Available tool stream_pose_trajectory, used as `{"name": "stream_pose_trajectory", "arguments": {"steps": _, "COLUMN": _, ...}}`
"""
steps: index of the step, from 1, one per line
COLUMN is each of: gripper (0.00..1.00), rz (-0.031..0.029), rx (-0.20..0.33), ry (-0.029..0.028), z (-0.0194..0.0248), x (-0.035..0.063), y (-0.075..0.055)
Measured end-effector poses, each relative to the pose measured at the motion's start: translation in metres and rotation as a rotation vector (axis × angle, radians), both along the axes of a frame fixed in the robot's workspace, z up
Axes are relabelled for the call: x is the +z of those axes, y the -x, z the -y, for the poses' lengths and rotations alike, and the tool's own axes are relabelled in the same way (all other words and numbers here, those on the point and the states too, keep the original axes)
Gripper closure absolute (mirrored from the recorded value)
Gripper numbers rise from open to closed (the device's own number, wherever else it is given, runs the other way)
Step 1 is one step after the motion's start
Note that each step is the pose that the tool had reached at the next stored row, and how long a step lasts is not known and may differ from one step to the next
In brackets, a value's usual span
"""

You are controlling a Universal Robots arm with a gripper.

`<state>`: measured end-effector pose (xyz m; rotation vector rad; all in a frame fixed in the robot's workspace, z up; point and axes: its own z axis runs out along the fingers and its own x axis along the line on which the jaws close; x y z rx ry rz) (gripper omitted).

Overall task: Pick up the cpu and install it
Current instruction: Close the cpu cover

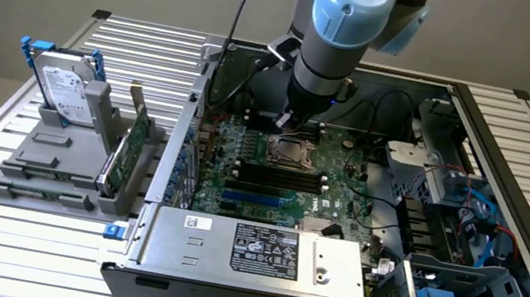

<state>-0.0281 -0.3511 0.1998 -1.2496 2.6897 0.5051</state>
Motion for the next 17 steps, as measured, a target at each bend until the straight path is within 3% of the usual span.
{"name": "stream_pose_trajectory", "arguments": {"steps": 5, "gripper": 0.89, "rz": -0.0077, "rx": -0.004, "ry": -0.0012, "z": 0.0006, "x": 0.0003, "y": 0.0000}}
{"name": "stream_pose_trajectory", "arguments": {"steps": 11, "gripper": 0.89, "rz": -0.0406, "rx": -0.004, "ry": -0.0039, "z": 0.0007, "x": 0.0005, "y": 0.0006}}
{"name": "stream_pose_trajectory", "arguments": {"steps": 13, "gripper": 0.89, "rz": -0.0450, "rx": -0.004, "ry": -0.0044, "z": 0.0006, "x": 0.0011, "y": 0.0008}}
{"name": "stream_pose_trajectory", "arguments": {"steps": 17, "gripper": 0.89, "rz": -0.0457, "rx": -0.004, "ry": -0.0045, "z": 0.0007, "x": 0.0090, "y": 0.0010}}
